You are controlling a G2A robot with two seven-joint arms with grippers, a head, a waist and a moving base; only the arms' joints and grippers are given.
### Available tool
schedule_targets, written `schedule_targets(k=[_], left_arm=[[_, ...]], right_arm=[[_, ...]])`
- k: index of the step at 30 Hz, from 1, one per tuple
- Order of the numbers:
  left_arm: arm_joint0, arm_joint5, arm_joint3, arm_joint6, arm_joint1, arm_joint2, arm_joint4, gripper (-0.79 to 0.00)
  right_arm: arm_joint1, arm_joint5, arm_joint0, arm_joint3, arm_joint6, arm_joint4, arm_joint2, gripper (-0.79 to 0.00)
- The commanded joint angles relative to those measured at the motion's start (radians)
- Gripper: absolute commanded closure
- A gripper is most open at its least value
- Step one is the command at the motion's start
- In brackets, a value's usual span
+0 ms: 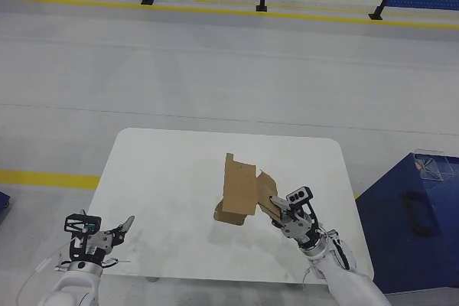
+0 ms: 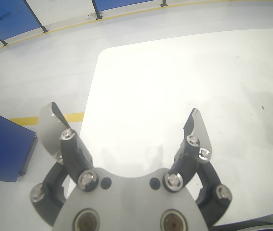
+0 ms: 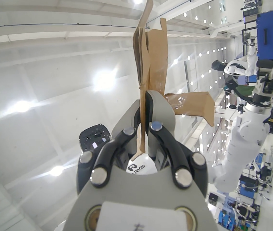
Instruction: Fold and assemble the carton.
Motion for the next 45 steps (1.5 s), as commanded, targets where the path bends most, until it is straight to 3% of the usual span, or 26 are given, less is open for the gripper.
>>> schedule_targets(k=[1,12,16,20,23,25,26,30,35,41,43,45], left_arm=[[0.0,0.0,0.0,0.0,0.0,0.0,0.0,-0.785],[0.0,0.0,0.0,0.0,0.0,0.0,0.0,-0.785],[-0.014,-0.043,-0.019,-0.068,-0.003,0.003,-0.082,-0.785],[-0.017,-0.16,-0.103,-0.323,-0.002,-0.034,-0.421,-0.785],[-0.042,-0.164,-0.139,-0.557,0.002,-0.094,-0.714,-0.785],[-0.071,-0.146,-0.135,-0.707,0.005,-0.111,-0.906,-0.785],[-0.1,-0.14,-0.119,-0.839,0.009,-0.13,-1.051,-0.785],[-0.192,-0.051,-0.006,-1.195,0.022,-0.161,-1.487,-0.785],[-0.288,0.01,0.13,-1.401,0.029,-0.107,-1.688,-0.785],[-0.297,-0.039,0.149,-1.42,0.03,-0.026,-1.681,-0.782],[-0.293,-0.063,0.143,-1.415,0.03,0.004,-1.667,-0.369],[-0.291,-0.069,0.141,-1.413,0.031,0.018,-1.668,-0.296]], right_arm=[[-0.002,0.007,0.003,0.005,0.002,-0.01,-0.003,0.0],[-0.002,0.007,0.003,0.005,0.002,-0.01,-0.003,0.0],[-0.002,0.007,0.003,0.005,0.002,-0.01,-0.003,0.0],[-0.002,0.007,0.003,0.004,-0.003,-0.015,-0.002,0.0],[-0.001,0.01,0.003,-0.003,-0.022,-0.119,-0.007,0.0],[-0.002,0.019,0.005,0.0,-0.013,-0.159,-0.014,0.0],[-0.002,0.012,0.009,0.008,-0.006,-0.202,-0.021,0.0],[-0.011,-0.022,0.023,0.023,0.014,-0.298,-0.059,0.0],[-0.026,-0.074,0.038,0.034,0.043,-0.407,-0.12,0.0],[-0.042,-0.09,0.049,0.051,0.031,-0.474,-0.171,0.0],[-0.049,-0.11,0.051,0.055,0.012,-0.502,-0.19,0.0],[-0.053,-0.114,0.051,0.057,0.008,-0.507,-0.202,0.0]])
